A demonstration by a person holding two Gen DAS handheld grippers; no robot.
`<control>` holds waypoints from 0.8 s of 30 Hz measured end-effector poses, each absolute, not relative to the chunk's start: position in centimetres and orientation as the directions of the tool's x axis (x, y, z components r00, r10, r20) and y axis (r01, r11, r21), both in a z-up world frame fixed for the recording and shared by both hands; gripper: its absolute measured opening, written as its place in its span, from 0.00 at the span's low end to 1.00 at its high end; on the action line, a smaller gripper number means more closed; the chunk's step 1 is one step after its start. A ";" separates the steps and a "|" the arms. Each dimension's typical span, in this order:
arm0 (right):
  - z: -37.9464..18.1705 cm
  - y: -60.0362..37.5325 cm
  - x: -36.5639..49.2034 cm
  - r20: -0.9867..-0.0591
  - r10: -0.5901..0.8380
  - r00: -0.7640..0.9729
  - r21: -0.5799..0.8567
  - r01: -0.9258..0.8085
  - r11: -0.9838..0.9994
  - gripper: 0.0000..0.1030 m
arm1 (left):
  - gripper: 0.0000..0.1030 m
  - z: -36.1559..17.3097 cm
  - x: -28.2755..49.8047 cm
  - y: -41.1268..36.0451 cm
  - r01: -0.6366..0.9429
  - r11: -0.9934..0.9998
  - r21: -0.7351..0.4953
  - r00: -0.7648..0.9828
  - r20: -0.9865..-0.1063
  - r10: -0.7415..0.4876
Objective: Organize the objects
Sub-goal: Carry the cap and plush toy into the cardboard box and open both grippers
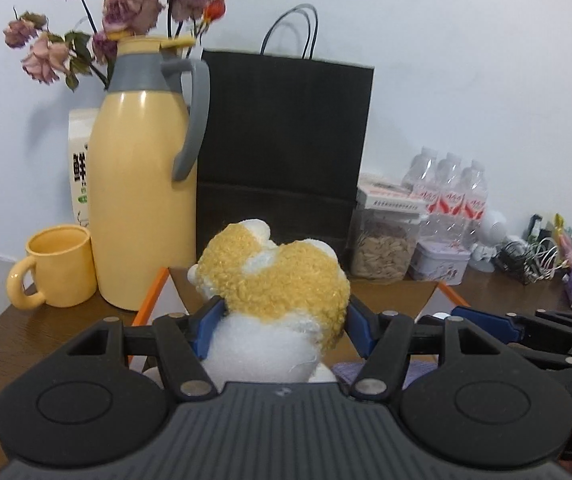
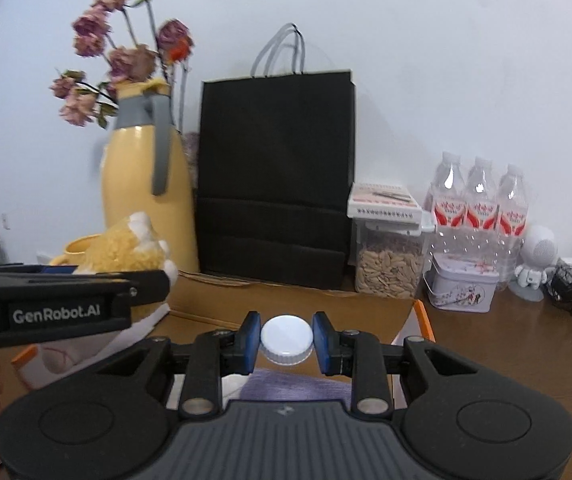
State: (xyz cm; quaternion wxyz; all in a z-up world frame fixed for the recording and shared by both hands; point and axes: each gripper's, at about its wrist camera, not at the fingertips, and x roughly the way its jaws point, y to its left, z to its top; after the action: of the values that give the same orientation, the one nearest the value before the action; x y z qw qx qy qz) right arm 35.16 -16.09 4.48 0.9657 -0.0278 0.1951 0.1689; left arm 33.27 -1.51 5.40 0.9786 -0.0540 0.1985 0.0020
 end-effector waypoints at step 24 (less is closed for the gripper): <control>2.8 -17.0 35.8 -0.457 0.290 0.841 0.023 -0.315 0.949 1.00 | 1.00 4.2 33.2 -2.0 -0.054 0.996 -0.066 0.930 -0.366 0.026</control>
State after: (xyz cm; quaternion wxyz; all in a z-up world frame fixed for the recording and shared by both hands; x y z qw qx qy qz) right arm 35.82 -16.99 2.82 0.9590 -0.0267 0.2339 0.1578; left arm 33.24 -1.98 4.20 0.9817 -0.0372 0.1855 0.0205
